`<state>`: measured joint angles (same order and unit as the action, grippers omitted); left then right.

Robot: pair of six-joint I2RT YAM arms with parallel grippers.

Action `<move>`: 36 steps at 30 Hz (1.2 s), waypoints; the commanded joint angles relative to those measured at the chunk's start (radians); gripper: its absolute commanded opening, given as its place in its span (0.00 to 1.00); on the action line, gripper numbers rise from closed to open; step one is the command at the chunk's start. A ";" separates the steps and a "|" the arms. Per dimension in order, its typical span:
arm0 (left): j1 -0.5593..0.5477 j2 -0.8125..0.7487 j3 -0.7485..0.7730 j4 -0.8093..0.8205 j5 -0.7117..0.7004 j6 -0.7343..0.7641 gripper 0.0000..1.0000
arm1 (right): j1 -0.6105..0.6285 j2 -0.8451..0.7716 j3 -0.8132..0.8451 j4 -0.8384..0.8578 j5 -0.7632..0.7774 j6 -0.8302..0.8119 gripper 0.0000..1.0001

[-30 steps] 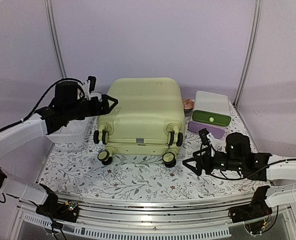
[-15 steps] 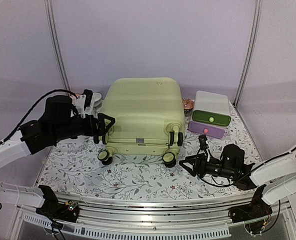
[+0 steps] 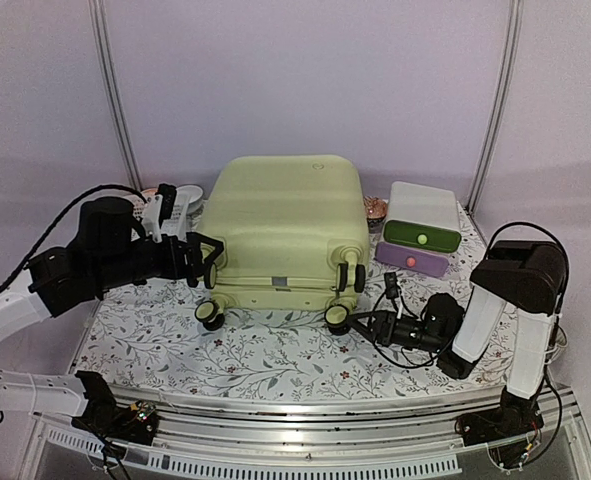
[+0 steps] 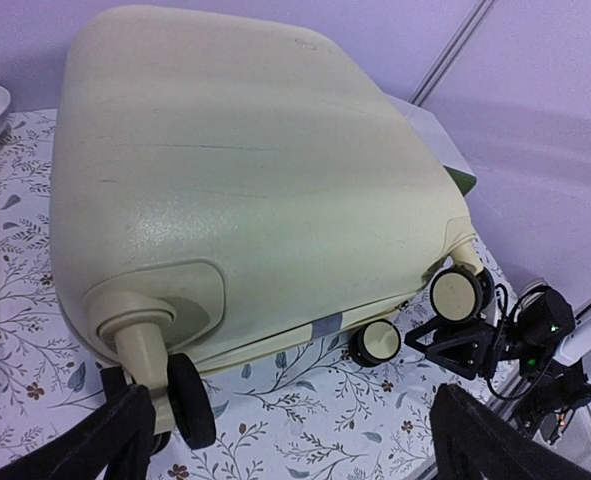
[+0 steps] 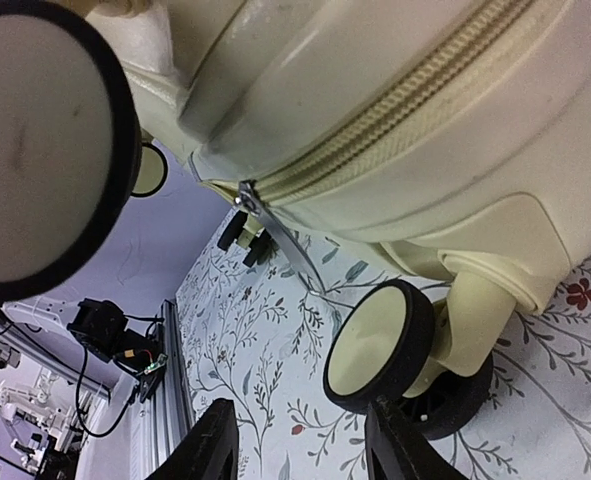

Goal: Open, take out, and arrange the luggage

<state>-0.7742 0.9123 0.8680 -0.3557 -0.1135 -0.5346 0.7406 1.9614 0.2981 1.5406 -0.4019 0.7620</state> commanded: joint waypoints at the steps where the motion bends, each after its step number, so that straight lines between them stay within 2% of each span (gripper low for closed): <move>1: -0.022 -0.013 -0.017 -0.016 0.006 -0.019 0.98 | -0.005 0.027 0.031 0.215 -0.026 0.023 0.46; 8: -0.029 0.005 -0.022 -0.005 0.006 -0.025 0.98 | -0.024 0.042 0.085 0.178 -0.053 0.004 0.38; 21: -0.032 0.021 -0.014 0.001 0.000 -0.016 0.98 | -0.041 0.119 0.200 0.133 -0.040 0.008 0.38; 25: -0.031 0.017 -0.010 0.001 0.000 -0.014 0.98 | -0.040 0.143 0.230 0.143 -0.052 0.021 0.33; 29: -0.033 0.027 -0.008 0.003 0.001 -0.010 0.98 | -0.039 0.154 0.251 0.154 -0.063 0.036 0.21; 32: -0.034 0.033 -0.005 0.003 0.005 -0.010 0.98 | -0.041 0.138 0.239 0.161 -0.054 0.036 0.05; 36: -0.034 0.038 -0.003 0.003 0.006 -0.008 0.98 | -0.041 0.078 0.192 0.146 -0.021 0.022 0.02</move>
<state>-0.7902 0.9421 0.8562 -0.3580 -0.1131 -0.5529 0.7147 2.0804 0.5240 1.5677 -0.4892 0.7868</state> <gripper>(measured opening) 0.984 0.034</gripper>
